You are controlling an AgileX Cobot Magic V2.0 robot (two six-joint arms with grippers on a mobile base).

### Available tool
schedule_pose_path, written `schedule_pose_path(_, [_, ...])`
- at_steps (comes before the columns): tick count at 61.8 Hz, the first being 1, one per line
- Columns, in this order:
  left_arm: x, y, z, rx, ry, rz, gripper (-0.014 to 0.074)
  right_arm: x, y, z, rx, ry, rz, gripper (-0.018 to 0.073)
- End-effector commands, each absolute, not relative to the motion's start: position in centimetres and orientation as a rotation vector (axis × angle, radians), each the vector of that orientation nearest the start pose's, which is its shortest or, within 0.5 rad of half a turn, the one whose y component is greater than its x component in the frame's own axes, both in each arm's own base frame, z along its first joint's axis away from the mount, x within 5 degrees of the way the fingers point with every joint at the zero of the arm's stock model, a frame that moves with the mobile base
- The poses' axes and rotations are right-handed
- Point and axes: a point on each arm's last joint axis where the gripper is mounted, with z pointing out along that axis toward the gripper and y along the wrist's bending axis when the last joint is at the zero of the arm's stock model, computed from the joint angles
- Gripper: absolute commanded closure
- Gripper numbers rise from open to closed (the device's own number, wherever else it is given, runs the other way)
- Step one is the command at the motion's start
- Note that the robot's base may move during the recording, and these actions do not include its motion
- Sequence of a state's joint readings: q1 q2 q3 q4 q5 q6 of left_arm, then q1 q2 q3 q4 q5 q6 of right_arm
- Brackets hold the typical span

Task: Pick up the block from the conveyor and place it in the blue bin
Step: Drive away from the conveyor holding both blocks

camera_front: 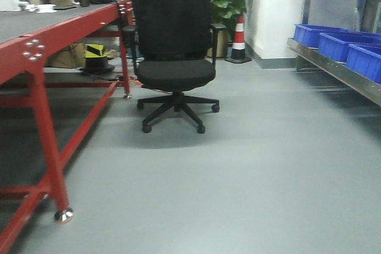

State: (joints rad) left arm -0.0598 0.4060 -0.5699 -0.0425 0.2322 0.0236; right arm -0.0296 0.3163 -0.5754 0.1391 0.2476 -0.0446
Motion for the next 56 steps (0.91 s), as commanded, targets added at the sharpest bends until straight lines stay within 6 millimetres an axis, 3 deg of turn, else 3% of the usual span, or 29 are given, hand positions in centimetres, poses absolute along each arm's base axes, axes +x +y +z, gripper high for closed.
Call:
schedule_pose_path(1, [8.26, -0.60, 35.79, 0.036, 1.528, -0.076, 0.0707, 6.23, 0.11, 36.39, 0.054, 1.448, 0.066, 0.0721])
schedule_pose_path(56, [8.26, -0.60, 35.79, 0.036, 1.528, -0.076, 0.0707, 6.23, 0.10, 36.40, 0.054, 1.447, 0.066, 0.0721])
